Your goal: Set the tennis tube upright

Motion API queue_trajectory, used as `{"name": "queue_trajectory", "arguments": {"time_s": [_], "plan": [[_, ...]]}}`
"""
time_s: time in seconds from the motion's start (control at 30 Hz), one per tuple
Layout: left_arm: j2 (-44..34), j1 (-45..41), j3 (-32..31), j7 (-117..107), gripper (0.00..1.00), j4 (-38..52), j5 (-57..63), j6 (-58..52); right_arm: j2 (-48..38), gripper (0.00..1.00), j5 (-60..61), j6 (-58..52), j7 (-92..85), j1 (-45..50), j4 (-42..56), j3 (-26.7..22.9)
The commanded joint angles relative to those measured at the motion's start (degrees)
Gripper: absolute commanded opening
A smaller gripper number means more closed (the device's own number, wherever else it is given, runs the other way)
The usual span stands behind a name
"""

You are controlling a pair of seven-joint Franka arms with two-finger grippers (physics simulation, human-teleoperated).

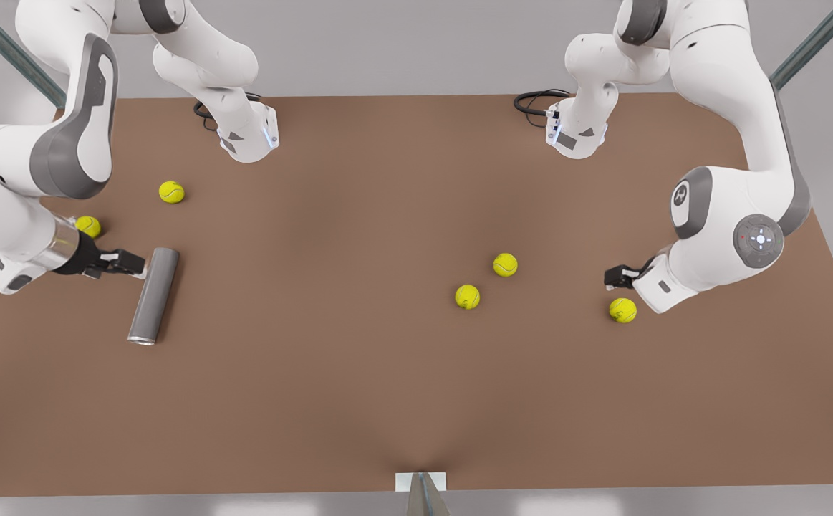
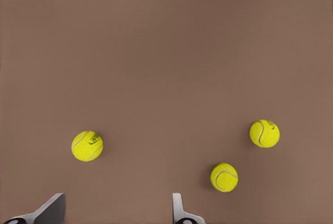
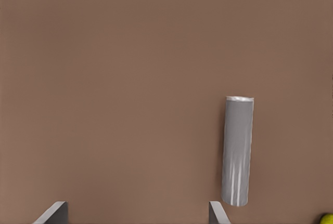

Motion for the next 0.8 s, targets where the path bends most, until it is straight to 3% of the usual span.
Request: {"name": "queue_trajectory", "arguments": {"time_s": [0.0,0.23,0.4,0.53,0.77], "plan": [[-0.08,0.00,0.00,2.53,1.00,0.03,0.12,3.96,0.29,1.00,-0.08,3.15,-0.63,-0.03,0.38,0.00],[-0.16,-0.09,0.00,-0.02,1.00,-1.29,0.03,2.02,1.44,1.00,-0.25,7.10,-0.72,-0.21,-2.95,0.00],[-0.16,-1.23,-0.08,-3.27,1.00,-1.29,-0.49,2.02,1.00,1.00,-1.13,28.02,-2.82,-6.53,-28.09,-0.53],[0.54,-4.04,-0.08,-7.48,1.00,-1.55,0.03,3.08,1.87,1.00,-1.13,36.72,-4.14,-10.14,-36.97,-0.53],[2.38,-5.19,-0.08,-8.98,1.00,-0.85,-0.32,4.13,9.87,1.00,-5.26,46.13,-7.75,-14.01,-36.62,-0.62]]}}
